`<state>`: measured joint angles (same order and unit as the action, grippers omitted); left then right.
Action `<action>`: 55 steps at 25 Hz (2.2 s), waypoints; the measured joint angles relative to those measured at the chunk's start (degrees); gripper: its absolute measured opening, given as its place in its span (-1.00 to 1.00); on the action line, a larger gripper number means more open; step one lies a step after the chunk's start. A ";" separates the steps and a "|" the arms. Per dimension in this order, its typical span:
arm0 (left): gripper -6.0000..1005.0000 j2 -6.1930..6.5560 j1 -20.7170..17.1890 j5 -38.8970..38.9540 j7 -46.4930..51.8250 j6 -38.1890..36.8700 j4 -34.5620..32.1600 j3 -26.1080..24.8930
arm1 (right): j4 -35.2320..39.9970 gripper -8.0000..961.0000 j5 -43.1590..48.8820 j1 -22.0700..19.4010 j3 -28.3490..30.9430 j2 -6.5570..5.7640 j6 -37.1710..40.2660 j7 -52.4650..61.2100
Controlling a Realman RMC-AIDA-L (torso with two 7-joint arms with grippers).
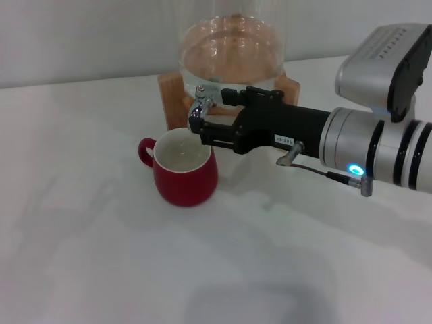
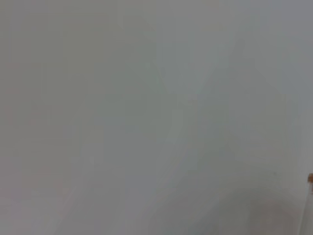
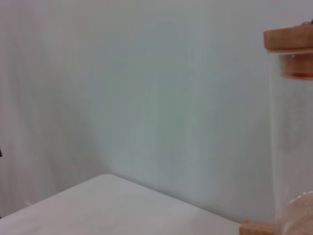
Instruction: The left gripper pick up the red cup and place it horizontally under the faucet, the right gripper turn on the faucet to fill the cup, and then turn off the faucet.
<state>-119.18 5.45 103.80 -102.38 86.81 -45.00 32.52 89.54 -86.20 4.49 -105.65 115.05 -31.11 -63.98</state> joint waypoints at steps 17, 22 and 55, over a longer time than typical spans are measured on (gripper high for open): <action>0.66 0.00 0.00 0.00 -0.10 -0.43 0.09 0.00 | 1.41 0.66 -0.65 -0.21 1.76 -0.03 -4.36 -0.05; 0.66 0.00 0.00 0.00 -0.10 -0.50 0.09 -0.28 | 2.18 0.66 -3.21 -1.33 4.98 -0.01 -9.05 -1.66; 0.66 -0.12 -3.28 -6.41 8.09 2.13 -3.54 -0.54 | -18.77 0.66 -7.58 0.86 48.02 -0.09 -24.01 -18.35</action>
<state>-119.30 2.17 97.39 -94.29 88.94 -48.54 31.98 70.77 -93.78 5.35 -57.64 114.96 -55.12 -82.33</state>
